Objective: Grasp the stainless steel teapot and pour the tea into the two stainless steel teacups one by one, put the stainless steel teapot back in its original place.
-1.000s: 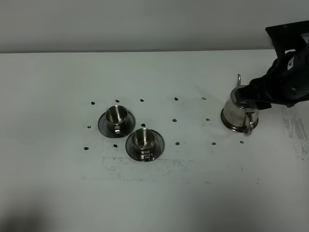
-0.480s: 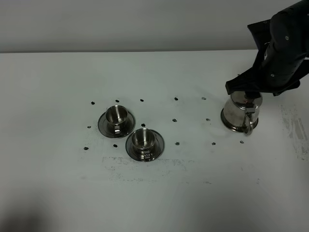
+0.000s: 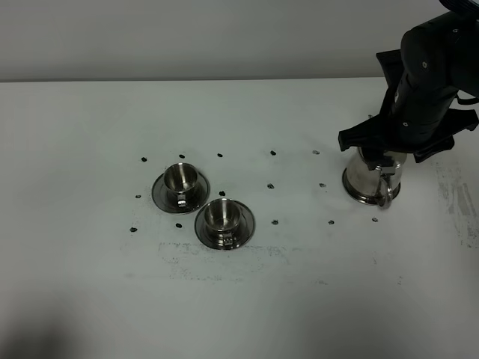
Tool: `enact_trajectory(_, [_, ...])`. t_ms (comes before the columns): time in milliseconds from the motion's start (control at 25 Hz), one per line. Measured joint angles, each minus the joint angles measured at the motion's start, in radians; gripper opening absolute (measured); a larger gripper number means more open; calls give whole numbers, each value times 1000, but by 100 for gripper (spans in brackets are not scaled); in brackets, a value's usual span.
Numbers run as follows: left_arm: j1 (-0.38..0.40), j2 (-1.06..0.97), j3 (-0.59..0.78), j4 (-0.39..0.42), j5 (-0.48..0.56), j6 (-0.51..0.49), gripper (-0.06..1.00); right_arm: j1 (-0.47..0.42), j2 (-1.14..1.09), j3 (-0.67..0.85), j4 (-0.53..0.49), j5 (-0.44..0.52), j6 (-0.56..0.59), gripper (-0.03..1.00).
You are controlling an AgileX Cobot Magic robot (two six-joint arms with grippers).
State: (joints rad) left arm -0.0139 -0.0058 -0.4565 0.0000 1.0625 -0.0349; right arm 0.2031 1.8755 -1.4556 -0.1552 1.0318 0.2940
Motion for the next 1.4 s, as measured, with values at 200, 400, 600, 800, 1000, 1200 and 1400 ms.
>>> enact_trajectory(200, [0,0,0,0,0,0,57,5,20,2,11,-10,6,62])
enact_trajectory(400, [0,0,0,0,0,0,57,11,39,10,6,-20,13,61])
enact_trajectory(600, [0,0,1,0,0,0,57,11,58,12,4,-26,14,61])
enact_trajectory(800, [0,0,1,0,0,0,57,8,69,12,4,-61,25,60])
enact_trajectory(1000, [0,0,1,0,0,0,57,-15,83,13,-4,-63,38,60])
enact_trajectory(1200, [0,0,1,0,0,0,57,-19,103,13,-4,-67,39,60])
enact_trajectory(1400, [0,0,1,0,0,0,57,-19,134,13,-4,-78,39,59])
